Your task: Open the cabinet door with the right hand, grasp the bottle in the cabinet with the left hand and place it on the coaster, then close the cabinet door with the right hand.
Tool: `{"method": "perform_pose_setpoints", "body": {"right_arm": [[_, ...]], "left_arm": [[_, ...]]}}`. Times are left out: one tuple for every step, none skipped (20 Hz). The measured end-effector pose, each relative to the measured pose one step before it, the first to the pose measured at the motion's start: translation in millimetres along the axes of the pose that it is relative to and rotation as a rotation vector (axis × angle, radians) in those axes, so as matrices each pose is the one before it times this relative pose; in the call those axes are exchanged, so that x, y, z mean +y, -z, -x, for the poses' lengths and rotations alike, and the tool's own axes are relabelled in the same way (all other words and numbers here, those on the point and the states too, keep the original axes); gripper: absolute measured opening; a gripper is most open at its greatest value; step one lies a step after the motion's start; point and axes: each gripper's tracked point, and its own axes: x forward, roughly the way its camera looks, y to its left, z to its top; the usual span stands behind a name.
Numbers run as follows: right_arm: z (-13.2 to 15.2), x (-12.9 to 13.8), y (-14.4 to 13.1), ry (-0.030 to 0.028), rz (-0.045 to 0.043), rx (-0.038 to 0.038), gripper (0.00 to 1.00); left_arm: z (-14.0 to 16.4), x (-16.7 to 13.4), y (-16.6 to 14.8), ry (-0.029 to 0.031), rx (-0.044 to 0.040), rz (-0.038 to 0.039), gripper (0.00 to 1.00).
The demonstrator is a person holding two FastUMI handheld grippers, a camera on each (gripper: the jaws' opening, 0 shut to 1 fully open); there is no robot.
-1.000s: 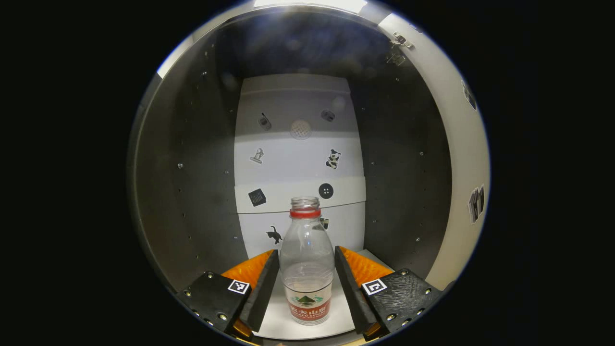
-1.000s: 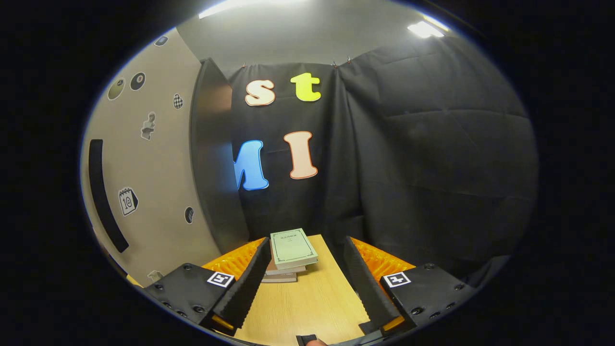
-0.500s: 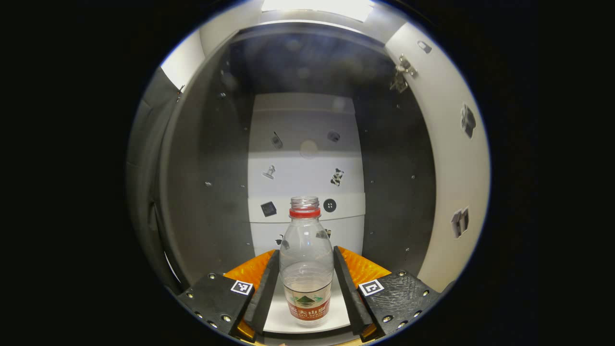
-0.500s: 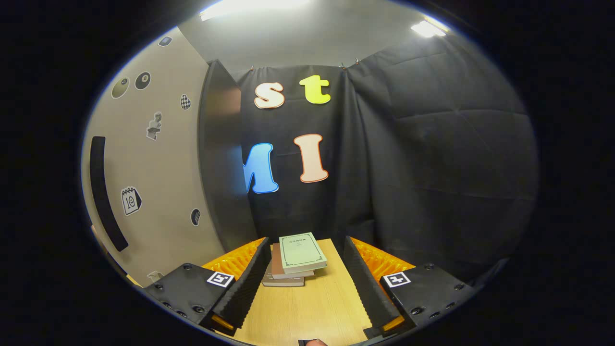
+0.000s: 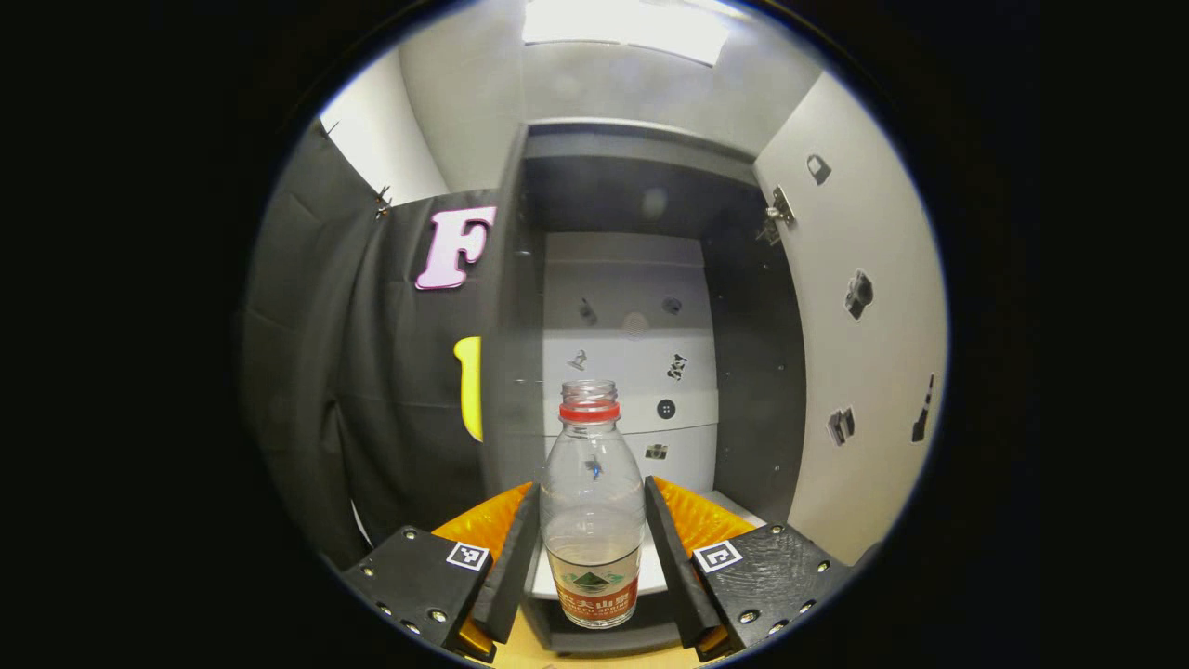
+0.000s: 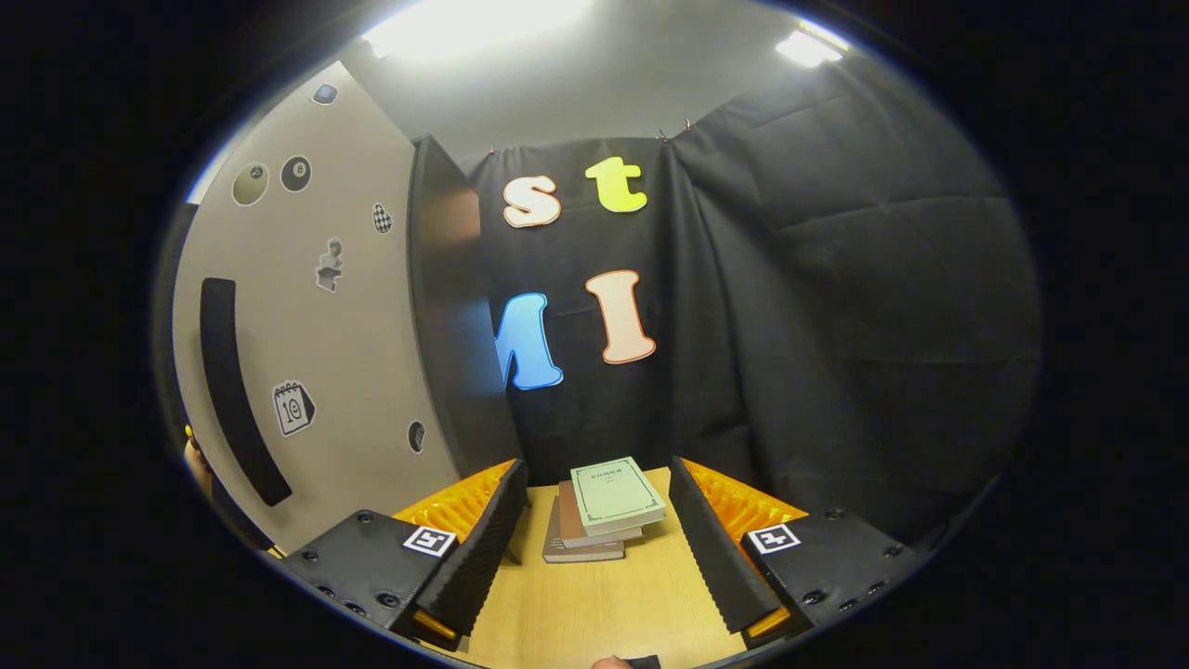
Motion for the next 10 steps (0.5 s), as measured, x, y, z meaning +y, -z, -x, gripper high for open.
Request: {"method": "perform_pose_setpoints", "body": {"right_arm": [[5.23, 4.76, -0.45, 0.00126, -0.00616, -0.00525, 0.98], [5.71, 4.52, -0.80, 0.00285, -0.00760, -0.00504, 0.98], [5.79, 4.05, -0.72, 0.00178, -0.00673, -0.00652, 0.98], [5.30, 3.95, -0.09, 0.00269, -0.00491, -0.00770, 0.98], [6.15, 2.75, -0.42, 0.00324, -0.00410, -0.00564, 0.98], [6.54, 3.27, 1.91, 0.00147, -0.00423, -0.00064, 0.98], [5.66, 2.91, 1.22, 0.00293, -0.00434, 0.00074, 0.98], [5.18, 1.78, 1.45, 0.00301, -0.00353, 0.00111, 0.98], [5.48, 2.31, 1.98, 0.00353, -0.00186, 0.00217, 0.98], [4.46, 1.10, 2.52, 0.00730, -0.00074, 0.00213, 0.98]], "left_arm": [[11.81, 7.50, 0.20, -0.00658, 0.00083, 0.00423, 0.60], [11.21, 7.73, 3.18, -0.00418, 0.00199, 0.00473, 0.60], [10.99, 6.45, 2.60, -0.00213, 0.00491, 0.00610, 0.60], [11.47, 5.73, 5.03, -0.00141, 0.00347, 0.00754, 0.60], [12.36, 4.87, 2.79, -0.00051, 0.00190, 0.00994, 0.60], [10.60, 3.95, 5.25, 0.00167, 0.00102, 0.00945, 0.63], [7.85, 3.28, 6.36, 0.00111, 0.00672, 0.00565, 0.63], [13.72, 5.83, 9.72, -0.00026, 0.00967, 0.00405, 0.63], [9.83, 4.29, 9.48, 0.00192, 0.00872, 0.00486, 0.63], [8.29, 2.75, 10.33, -0.00074, 0.01093, 0.00772, 0.63]]}}
